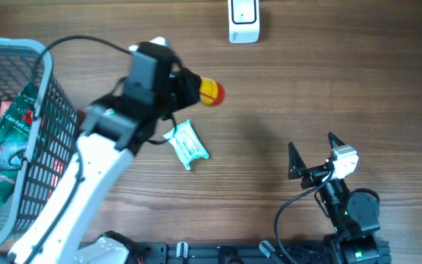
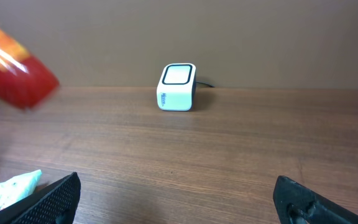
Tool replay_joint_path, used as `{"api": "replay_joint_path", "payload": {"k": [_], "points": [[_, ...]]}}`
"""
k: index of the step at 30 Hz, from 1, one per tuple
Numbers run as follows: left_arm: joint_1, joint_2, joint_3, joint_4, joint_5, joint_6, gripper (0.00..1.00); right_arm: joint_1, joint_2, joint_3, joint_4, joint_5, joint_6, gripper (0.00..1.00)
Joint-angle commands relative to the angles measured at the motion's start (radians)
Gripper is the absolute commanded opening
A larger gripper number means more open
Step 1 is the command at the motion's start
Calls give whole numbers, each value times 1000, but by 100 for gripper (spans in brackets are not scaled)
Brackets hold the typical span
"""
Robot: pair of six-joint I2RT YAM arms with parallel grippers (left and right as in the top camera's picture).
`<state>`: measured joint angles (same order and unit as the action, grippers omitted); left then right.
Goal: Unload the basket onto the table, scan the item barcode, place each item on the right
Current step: 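Carry the bottle with left gripper and stand it beside the wipes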
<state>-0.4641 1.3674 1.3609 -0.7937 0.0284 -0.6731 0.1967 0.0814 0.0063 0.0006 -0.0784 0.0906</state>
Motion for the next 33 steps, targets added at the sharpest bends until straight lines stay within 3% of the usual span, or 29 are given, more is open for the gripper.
{"api": "replay_joint_path", "payload": {"k": [1,4,15,20,28,33], "points": [[-130,101,7,-22,-179,118,30,3,0,-1,3,-7,16,100],[-209,200,7,-79,-303,120,30,3,0,-1,3,-7,16,99],[-248,322,6,-234,-264,101,31,3,0,-1,3,-7,17,100],[-248,322,6,-235,-264,69,49,3,0,-1,3,-7,16,100],[-248,321,6,-120,-211,-24,44,3,0,-1,3,-7,16,100],[-248,321,6,-160,-237,-20,44,3,0,-1,3,-7,17,100]]}}
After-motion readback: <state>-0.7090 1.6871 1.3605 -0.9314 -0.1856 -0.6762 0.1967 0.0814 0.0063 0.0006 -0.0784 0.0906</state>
